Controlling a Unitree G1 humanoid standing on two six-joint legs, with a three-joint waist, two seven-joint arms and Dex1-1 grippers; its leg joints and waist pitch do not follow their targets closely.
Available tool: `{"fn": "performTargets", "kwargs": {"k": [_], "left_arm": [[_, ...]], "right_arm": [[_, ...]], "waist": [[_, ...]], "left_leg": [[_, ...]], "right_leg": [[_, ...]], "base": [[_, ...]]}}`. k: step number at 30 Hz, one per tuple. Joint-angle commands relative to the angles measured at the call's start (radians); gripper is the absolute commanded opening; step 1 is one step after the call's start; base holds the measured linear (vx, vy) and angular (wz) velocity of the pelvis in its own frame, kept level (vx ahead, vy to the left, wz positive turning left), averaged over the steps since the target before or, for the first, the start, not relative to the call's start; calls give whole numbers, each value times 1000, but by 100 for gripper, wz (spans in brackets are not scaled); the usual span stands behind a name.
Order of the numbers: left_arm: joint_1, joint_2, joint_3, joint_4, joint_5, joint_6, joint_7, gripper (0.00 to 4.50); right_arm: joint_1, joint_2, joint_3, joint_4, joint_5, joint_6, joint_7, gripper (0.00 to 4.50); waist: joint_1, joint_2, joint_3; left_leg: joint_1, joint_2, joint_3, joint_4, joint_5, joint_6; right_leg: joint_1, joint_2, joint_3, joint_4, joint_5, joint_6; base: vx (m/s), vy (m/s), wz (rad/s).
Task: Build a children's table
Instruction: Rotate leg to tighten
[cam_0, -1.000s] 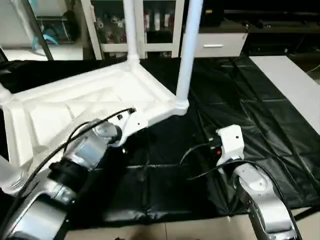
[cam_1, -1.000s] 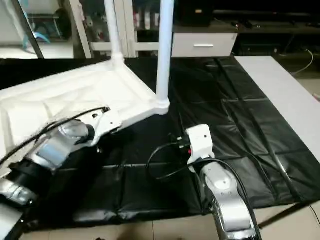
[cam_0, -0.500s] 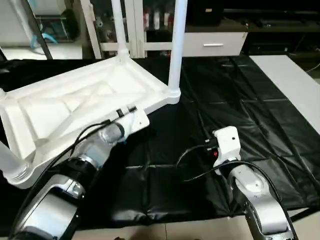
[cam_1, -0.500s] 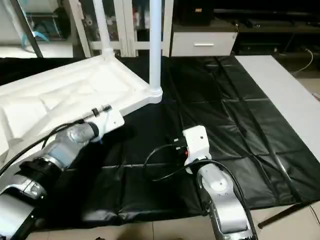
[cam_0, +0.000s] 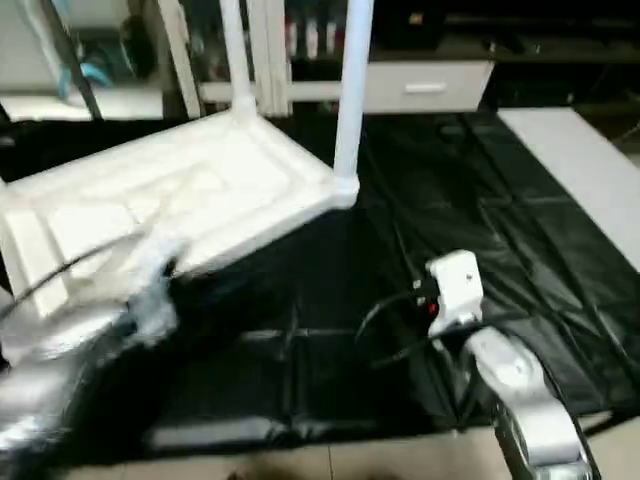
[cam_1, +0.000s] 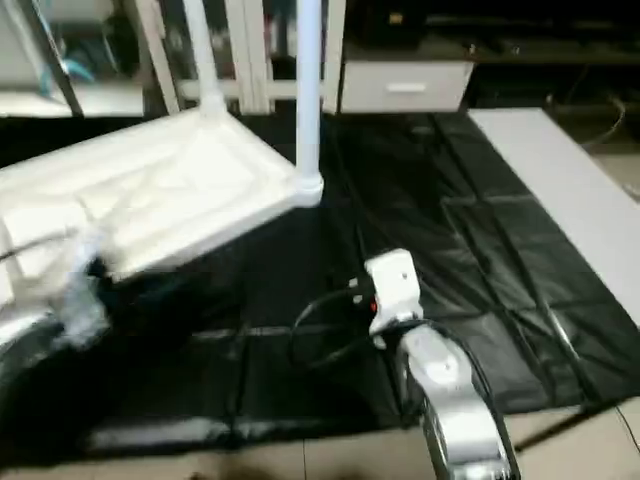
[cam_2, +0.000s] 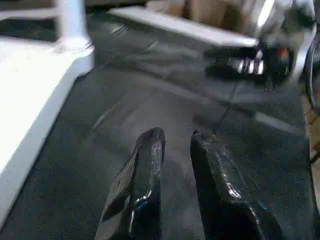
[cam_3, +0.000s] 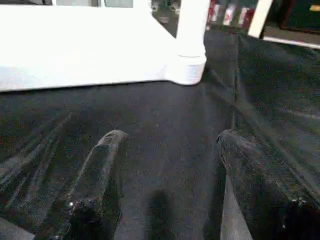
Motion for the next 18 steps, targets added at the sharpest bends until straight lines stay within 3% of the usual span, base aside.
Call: {"fn": "performTargets", "kwargs": {"k": [1, 2, 4, 5, 6, 7, 8, 9, 13, 14, 18], "left_arm": [[26, 22, 62, -48, -21, 13, -25, 112], [62, 40, 103, -51, -30, 4, -28, 112], [135, 74, 181, -39, -63, -1, -42, 112], [159, 83, 210, -32, -80, 6, -49, 112], [175, 88, 228, -27, -92, 12, -55, 112], [195, 93, 256, -20, -104, 25, -56, 112], [229, 109, 290, -3, -117, 58, -67, 112], [271, 127, 333, 17, -128, 109, -69, 112], [309, 140, 380, 87, -92, 94, -42, 140], [322, 131, 422, 125, -89, 48, -22, 146], [343, 141, 467, 121, -118, 58, -26, 176]], "right_arm": [[-9, -1, -6, 10, 10, -9, 11, 308], [-12, -1, -1, 16, 9, -10, 13, 308], [-17, -2, 7, 24, 9, -13, 19, 308], [-19, -1, 9, 27, 9, -14, 21, 308], [-20, -1, 11, 29, 9, -14, 23, 308], [-23, 0, 10, 31, 10, -15, 25, 308], [-29, 1, 10, 37, 10, -16, 27, 308], [-35, 1, 9, 45, 11, -19, 30, 308], [-37, 0, 7, 53, 11, -24, 34, 308], [-34, 0, 8, 55, 9, -27, 35, 308], [-29, 1, 8, 56, 8, -30, 32, 308]], "waist": [[1, 9, -48], [2, 12, -46], [5, -6, -44], [3, -2, -43], [3, 0, -43], [2, -10, -44], [4, -9, -42], [1, -17, -42], [2, -12, -37], [3, -15, -37], [6, -17, -37]], "left_leg": [[11, 18, 0, -80, -320, -3], [14, 17, 0, -82, -333, -6], [16, 16, -1, -83, -370, -11], [11, 15, -3, -87, -371, -13], [14, 15, -4, -87, -379, -16], [19, 16, -3, -86, -398, -19], [20, 16, -4, -88, -408, -21], [15, 15, -4, -89, -416, -21], [27, 15, -9, -92, -471, -29], [29, 17, -10, -93, -486, -32], [32, 20, -12, -94, -497, -36]], "right_leg": [[37, -42, 44, -72, -339, -147], [35, -39, 44, -74, -345, -147], [33, -41, 45, -76, -382, -134], [36, -42, 46, -76, -388, -125], [34, -41, 46, -76, -392, -122], [30, -38, 47, -80, -392, -120], [29, -39, 48, -80, -395, -119], [31, -38, 48, -78, -404, -113], [22, -38, 50, -88, -444, -105], [22, -39, 50, -91, -447, -102], [23, -40, 51, -88, -418, -115]], "base": [[0, 0, 0], [0, 0, 0], [0, 0, 0], [0, 0, 0], [0, 0, 0], [0, 0, 0], [0, 0, 0], [0, 0, 0], [0, 0, 0], [0, 0, 0], [0, 0, 0]]}}
